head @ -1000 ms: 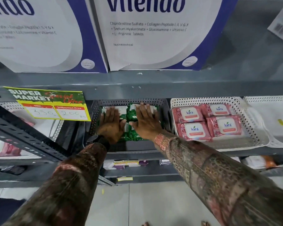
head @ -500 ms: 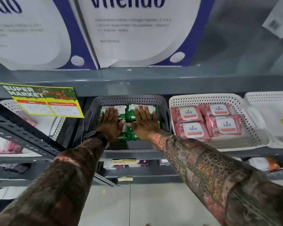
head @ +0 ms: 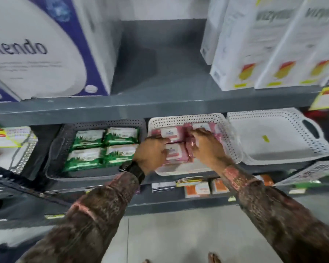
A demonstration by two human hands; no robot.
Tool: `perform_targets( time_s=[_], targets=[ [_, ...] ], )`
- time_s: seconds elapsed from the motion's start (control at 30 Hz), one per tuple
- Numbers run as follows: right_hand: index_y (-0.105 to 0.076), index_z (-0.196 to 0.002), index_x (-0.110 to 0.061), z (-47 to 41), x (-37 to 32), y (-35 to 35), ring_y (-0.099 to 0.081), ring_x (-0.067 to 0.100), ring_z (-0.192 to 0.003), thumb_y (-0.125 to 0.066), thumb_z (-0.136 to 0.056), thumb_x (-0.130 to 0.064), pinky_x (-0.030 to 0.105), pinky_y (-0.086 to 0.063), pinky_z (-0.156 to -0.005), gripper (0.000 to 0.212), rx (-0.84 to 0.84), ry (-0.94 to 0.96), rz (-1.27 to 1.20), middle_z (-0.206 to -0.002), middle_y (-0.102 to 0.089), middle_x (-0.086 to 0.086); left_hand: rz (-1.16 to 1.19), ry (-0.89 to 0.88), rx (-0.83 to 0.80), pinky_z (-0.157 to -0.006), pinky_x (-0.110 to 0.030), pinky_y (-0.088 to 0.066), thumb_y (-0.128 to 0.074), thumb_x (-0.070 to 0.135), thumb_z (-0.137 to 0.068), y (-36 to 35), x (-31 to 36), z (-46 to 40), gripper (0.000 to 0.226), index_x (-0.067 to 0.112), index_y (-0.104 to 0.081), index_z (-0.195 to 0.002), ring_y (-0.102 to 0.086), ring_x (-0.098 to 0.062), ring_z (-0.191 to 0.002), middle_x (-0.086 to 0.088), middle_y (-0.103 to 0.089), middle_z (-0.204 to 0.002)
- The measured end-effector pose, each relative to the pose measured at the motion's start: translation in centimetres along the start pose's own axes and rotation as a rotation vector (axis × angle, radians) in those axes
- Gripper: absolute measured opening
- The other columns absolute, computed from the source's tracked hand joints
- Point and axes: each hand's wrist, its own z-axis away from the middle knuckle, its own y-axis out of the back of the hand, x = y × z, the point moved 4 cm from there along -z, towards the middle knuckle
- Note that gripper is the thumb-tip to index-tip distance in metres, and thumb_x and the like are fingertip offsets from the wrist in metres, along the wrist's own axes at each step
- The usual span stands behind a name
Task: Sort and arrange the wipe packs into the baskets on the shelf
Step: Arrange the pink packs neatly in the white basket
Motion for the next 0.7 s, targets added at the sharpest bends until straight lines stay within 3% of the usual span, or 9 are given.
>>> perform_targets(
  time_s=[0.1,0.17,0.23,0.3,0.4,0.53,0.7],
  targets=[
    [-0.053,-0.148,-0.033,-0.2,4.1,0.8,-0.050,0.027,-0.137,-0.090,-0.074,-0.025,0.045,-0.056,-0.101,0.082,-0.195,0.038,0.213,-0.154,-0.051,-0.003,-0.166,-0.040,-0.183,-0.112,-0.040,-0.049,-0.067,0.047,-0.090,-3.7,1.8,-2.0,0.071,0.017,-0.045,-0.151,-0.055,-0.029,-0.137,-0.009,-0.054,-0.154],
    [-0.047,-0.152,-0.031,-0.4,5.5,0.8,-0.051,0.030,-0.138,-0.093,-0.070,-0.023,0.047,-0.058,-0.099,0.095,-0.244,0.091,0.304,-0.158,-0.047,-0.001,-0.268,-0.024,-0.247,-0.120,-0.043,-0.039,-0.071,0.050,-0.087,-5.5,1.6,-2.7,0.084,0.010,-0.037,-0.153,-0.045,-0.032,-0.145,-0.012,-0.045,-0.159],
    [-0.045,-0.153,-0.027,-0.6,5.9,0.6,-0.054,0.031,-0.134,-0.091,-0.072,-0.023,0.048,-0.062,-0.090,0.093,-0.224,0.146,0.365,-0.156,-0.047,0.002,-0.322,-0.014,-0.273,-0.124,-0.045,-0.032,-0.069,0.047,-0.088,-6.2,1.3,-3.0,0.085,0.008,-0.033,-0.154,-0.040,-0.034,-0.147,-0.014,-0.041,-0.159],
    [-0.044,-0.153,-0.026,-0.8,6.1,0.6,-0.057,0.031,-0.129,-0.087,-0.077,-0.021,0.046,-0.064,-0.083,0.087,-0.194,0.181,0.377,-0.152,-0.049,0.004,-0.327,-0.020,-0.270,-0.126,-0.046,-0.028,-0.062,0.046,-0.094,-6.4,1.4,-3.2,0.079,0.006,-0.032,-0.155,-0.038,-0.034,-0.148,-0.015,-0.040,-0.160],
    [-0.050,-0.150,-0.029,-0.8,6.7,0.9,-0.063,0.027,-0.121,-0.088,-0.076,-0.022,0.041,-0.062,-0.086,0.083,-0.212,0.157,0.262,-0.146,-0.059,0.002,-0.301,-0.013,-0.266,-0.125,-0.044,-0.032,-0.060,0.046,-0.096,-6.1,1.6,-3.0,0.074,0.007,-0.035,-0.154,-0.040,-0.033,-0.147,-0.014,-0.043,-0.158],
    [-0.050,-0.148,-0.038,-0.2,7.7,0.2,-0.067,0.020,-0.118,-0.090,-0.074,-0.012,0.028,-0.056,-0.070,0.088,-0.273,0.158,0.208,-0.145,-0.060,-0.001,-0.257,-0.004,-0.230,-0.120,-0.043,-0.041,-0.066,0.057,-0.089,-6.0,1.7,-2.4,0.080,0.009,-0.044,-0.150,-0.048,-0.032,-0.141,-0.012,-0.053,-0.151],
    [-0.056,-0.145,-0.027,-0.1,8.1,-0.6,-0.067,0.022,-0.120,-0.089,-0.074,-0.009,0.038,-0.060,-0.086,0.080,-0.242,0.127,0.230,-0.143,-0.062,0.000,-0.204,0.018,-0.164,-0.118,-0.040,-0.043,-0.066,0.064,-0.087,-6.7,1.5,-2.4,0.083,0.014,-0.044,-0.150,-0.052,-0.028,-0.136,-0.007,-0.054,-0.150]
  ],
)
